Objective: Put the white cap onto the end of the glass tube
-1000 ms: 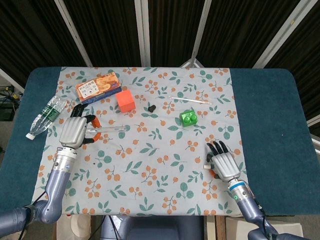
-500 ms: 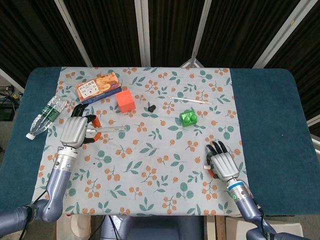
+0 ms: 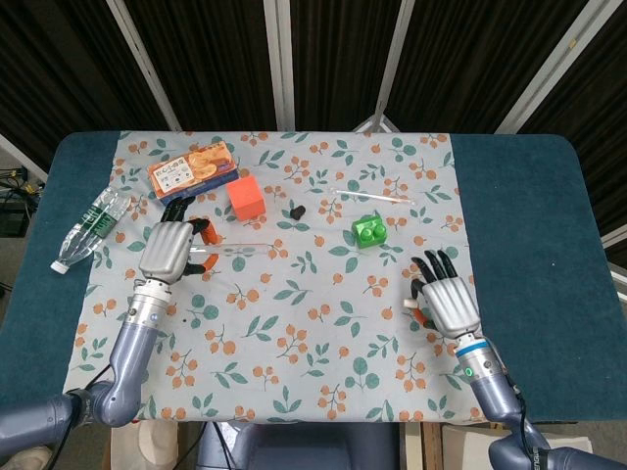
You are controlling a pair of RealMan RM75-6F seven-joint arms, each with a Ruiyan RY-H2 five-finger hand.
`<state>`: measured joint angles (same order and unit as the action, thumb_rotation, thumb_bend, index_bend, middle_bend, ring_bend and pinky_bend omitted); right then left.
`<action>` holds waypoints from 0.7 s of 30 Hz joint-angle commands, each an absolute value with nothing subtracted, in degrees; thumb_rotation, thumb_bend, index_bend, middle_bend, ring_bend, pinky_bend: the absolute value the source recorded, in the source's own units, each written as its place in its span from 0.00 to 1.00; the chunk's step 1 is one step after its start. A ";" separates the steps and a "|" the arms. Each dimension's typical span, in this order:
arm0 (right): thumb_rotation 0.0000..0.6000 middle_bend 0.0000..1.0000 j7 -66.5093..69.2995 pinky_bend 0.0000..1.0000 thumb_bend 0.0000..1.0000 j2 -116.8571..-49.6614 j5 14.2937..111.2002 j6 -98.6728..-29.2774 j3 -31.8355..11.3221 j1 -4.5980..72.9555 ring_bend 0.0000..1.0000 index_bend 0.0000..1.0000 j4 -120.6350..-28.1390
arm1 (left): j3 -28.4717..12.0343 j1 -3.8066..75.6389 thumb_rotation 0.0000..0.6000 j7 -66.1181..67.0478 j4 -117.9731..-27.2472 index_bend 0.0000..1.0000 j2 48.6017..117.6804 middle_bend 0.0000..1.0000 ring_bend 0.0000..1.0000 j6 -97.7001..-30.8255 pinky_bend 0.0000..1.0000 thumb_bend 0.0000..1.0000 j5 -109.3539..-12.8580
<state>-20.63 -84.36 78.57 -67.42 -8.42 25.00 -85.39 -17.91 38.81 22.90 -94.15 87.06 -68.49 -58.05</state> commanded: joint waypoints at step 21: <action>1.00 0.17 -20.20 0.00 0.44 -81.30 89.38 -78.21 -16.13 32.46 0.02 0.59 -75.93 | -26.38 52.13 1.00 29.41 -85.22 0.59 102.77 0.53 0.09 -64.45 0.00 0.67 -40.68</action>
<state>-20.31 -81.14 88.81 -77.93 -16.23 32.01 -76.62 -26.17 51.85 29.34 -85.45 102.52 -64.59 -40.98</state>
